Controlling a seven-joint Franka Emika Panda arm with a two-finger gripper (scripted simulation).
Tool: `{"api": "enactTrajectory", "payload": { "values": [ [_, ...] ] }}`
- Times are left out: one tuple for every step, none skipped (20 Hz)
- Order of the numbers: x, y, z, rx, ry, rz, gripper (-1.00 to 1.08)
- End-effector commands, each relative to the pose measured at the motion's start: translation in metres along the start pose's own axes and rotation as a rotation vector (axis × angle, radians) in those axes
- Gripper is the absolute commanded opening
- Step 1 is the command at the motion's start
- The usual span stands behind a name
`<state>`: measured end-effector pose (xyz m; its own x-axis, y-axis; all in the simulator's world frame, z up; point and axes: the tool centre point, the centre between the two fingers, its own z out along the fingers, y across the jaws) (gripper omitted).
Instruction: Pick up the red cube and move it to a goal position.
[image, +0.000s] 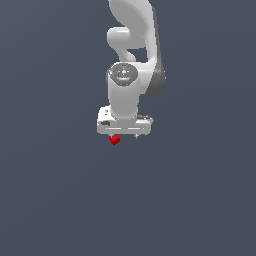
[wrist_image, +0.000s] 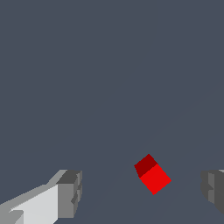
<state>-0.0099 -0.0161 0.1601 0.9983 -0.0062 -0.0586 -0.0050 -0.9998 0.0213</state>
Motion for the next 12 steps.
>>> {"api": "enactTrajectory", "payload": {
  "values": [
    [0.0, 0.0, 0.0, 0.0, 0.0, 0.0, 1.0],
    [0.0, 0.0, 0.0, 0.0, 0.0, -0.001, 1.0],
    [0.0, 0.0, 0.001, 0.0, 0.0, -0.003, 1.0],
    [-0.001, 0.0, 0.001, 0.0, 0.001, -0.006, 1.0],
    [-0.001, 0.0, 0.002, 0.0, 0.001, -0.011, 1.0],
    [-0.002, 0.001, 0.003, 0.0, 0.002, -0.017, 1.0],
    [-0.003, 0.001, 0.005, 0.0, 0.002, -0.024, 1.0],
    [-0.004, 0.001, 0.007, 0.0, 0.003, -0.033, 1.0],
    [-0.006, 0.002, 0.009, 0.0, 0.004, -0.043, 1.0],
    [-0.007, 0.002, 0.011, 0.0, 0.005, -0.054, 1.0],
    [-0.009, 0.003, 0.013, 0.0, 0.006, -0.066, 1.0],
    [-0.011, 0.003, 0.016, 0.0, 0.007, -0.08, 1.0]
  ]
}}
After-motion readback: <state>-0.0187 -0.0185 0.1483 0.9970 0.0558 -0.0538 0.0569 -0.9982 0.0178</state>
